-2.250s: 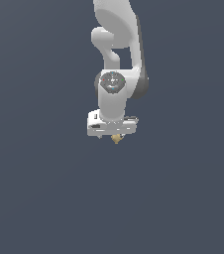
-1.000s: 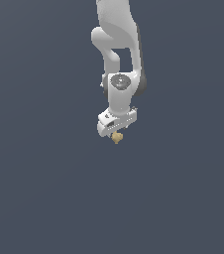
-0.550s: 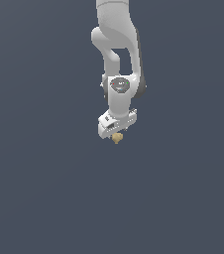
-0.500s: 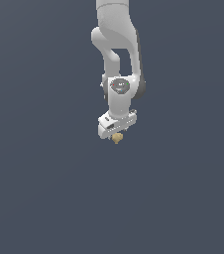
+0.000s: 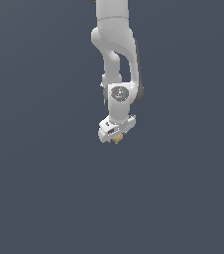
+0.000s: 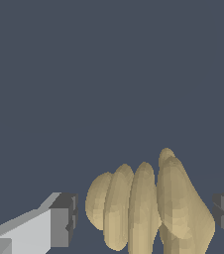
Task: Pick up the object and move it to a goal position.
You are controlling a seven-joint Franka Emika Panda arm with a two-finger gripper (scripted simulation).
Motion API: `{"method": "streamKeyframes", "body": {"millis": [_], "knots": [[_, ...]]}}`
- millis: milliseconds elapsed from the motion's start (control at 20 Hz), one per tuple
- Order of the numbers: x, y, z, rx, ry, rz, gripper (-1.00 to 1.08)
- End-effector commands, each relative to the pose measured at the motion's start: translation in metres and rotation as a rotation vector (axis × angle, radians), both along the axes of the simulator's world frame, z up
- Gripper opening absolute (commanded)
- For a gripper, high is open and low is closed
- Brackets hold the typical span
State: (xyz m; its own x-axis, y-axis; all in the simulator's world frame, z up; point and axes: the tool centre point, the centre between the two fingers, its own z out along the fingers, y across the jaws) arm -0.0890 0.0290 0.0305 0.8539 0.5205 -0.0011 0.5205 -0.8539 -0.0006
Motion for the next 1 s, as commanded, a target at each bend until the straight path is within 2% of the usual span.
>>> {"method": "streamKeyframes", "body": {"millis": [0, 600, 950], "knots": [[0.000, 0.000, -0.001, 0.000, -0.001, 0.000, -1.00], [0.001, -0.001, 0.000, 0.000, -0.003, 0.000, -1.00], [-0.005, -0.022, 0.015, 0.000, -0.003, 0.000, -1.00]]}}
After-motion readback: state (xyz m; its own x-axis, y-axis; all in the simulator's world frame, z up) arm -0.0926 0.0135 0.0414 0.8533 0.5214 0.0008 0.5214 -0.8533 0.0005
